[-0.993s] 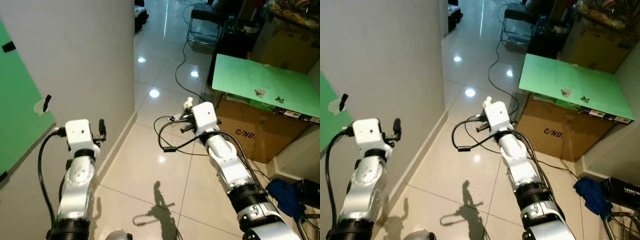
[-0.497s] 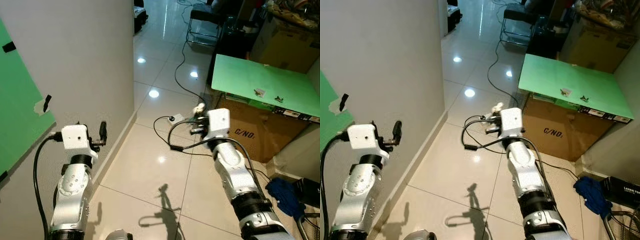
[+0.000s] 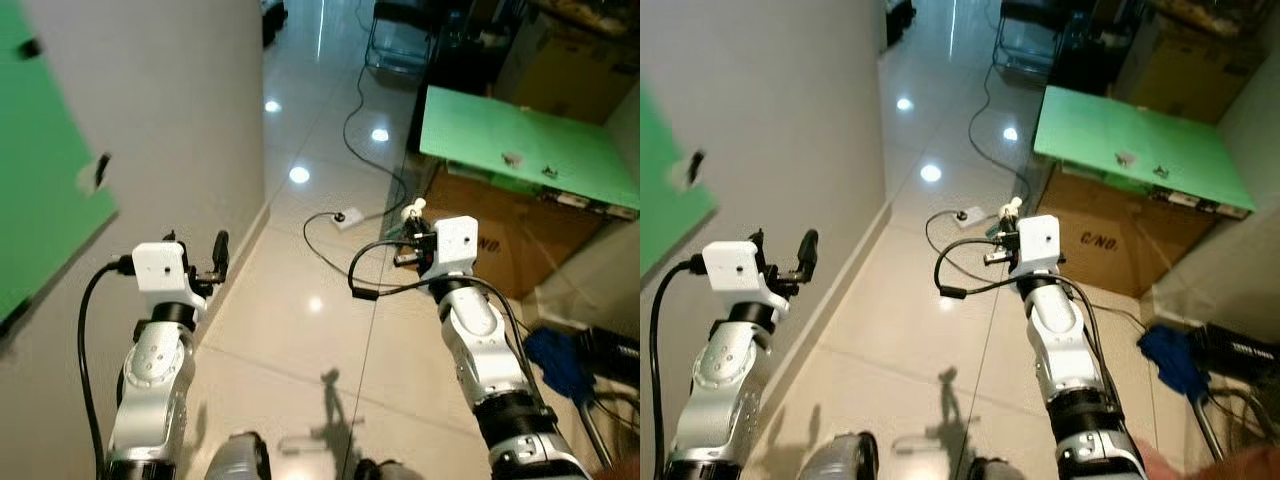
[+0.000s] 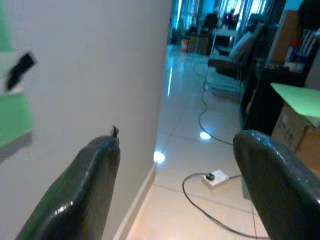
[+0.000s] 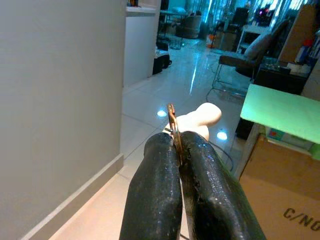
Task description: Hang keys on a hook
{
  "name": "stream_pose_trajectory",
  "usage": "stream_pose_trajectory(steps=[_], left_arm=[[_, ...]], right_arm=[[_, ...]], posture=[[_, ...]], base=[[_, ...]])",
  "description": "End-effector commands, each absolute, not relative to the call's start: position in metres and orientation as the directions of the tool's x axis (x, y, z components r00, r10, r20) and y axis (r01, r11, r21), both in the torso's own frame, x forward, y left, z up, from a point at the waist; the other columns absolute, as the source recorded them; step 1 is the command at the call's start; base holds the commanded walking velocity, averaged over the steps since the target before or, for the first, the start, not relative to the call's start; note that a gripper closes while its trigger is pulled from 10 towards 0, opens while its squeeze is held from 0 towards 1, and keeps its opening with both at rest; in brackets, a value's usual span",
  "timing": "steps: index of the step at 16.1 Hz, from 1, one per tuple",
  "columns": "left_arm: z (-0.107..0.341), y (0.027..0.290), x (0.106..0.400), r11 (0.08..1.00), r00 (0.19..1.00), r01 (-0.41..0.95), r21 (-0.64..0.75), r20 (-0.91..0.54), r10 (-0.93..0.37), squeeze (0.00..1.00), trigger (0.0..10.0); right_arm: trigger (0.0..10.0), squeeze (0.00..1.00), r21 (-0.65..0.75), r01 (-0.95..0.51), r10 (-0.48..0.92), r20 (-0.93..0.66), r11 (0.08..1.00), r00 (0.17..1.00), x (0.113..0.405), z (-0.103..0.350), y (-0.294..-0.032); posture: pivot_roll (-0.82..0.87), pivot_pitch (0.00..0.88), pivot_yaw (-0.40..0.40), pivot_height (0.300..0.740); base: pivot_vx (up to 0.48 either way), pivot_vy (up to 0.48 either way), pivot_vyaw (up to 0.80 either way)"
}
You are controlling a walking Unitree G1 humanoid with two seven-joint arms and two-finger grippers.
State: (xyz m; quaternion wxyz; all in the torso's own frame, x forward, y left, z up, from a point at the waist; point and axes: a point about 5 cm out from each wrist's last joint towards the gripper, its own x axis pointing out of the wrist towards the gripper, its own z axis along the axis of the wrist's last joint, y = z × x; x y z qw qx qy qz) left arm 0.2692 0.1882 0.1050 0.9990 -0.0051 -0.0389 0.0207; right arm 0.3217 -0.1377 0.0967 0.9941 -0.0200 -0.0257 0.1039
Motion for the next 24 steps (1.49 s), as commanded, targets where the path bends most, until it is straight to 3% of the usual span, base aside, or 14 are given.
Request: stream_pose_trajectory(steps=[1,8,16,21,24], left_arm=[[0.106,0.185,0.269,0.999,0.997,-0.029,-0.020,0.076,0.031,0.00,10.0],[0.107,0.181,0.267,0.999,0.995,-0.046,-0.016,0.083,0.047,0.00,10.0],[0.103,0.185,0.247,0.984,0.983,-0.177,0.031,0.050,0.175,0.00,10.0],[0.091,0.212,0.242,0.936,0.944,-0.326,0.132,-0.012,0.330,0.00,10.0],[0.087,0.220,0.236,0.905,0.907,-0.416,0.092,-0.034,0.420,0.00,10.0]], right_arm=[[0.0,0.00,-0.051,-0.197,0.199,0.043,0.979,0.979,0.321,0.095,-0.143],[0.0,0.00,-0.001,-0.213,0.213,-0.007,0.977,0.977,0.333,0.095,-0.141],[0.0,0.00,-0.006,-0.327,0.327,-0.015,0.945,0.945,0.344,0.102,-0.119],[0.0,0.00,0.023,-0.363,0.363,-0.082,0.932,0.928,0.329,0.078,-0.114],[0.0,0.00,0.012,-0.370,0.369,-0.102,0.929,0.924,0.324,0.072,-0.118]], posture=[[0.00,0.000,-0.050,0.740],[0.02,0.000,-0.057,0.740],[0.07,0.000,-0.095,0.740],[0.10,0.000,-0.115,0.740],[0.12,0.000,-0.134,0.740]], base=[[-0.386,0.000,0.00],[-0.109,0.000,0.43],[0.000,-0.480,0.52],[0.000,-0.480,0.47],[0.000,-0.480,0.46]])
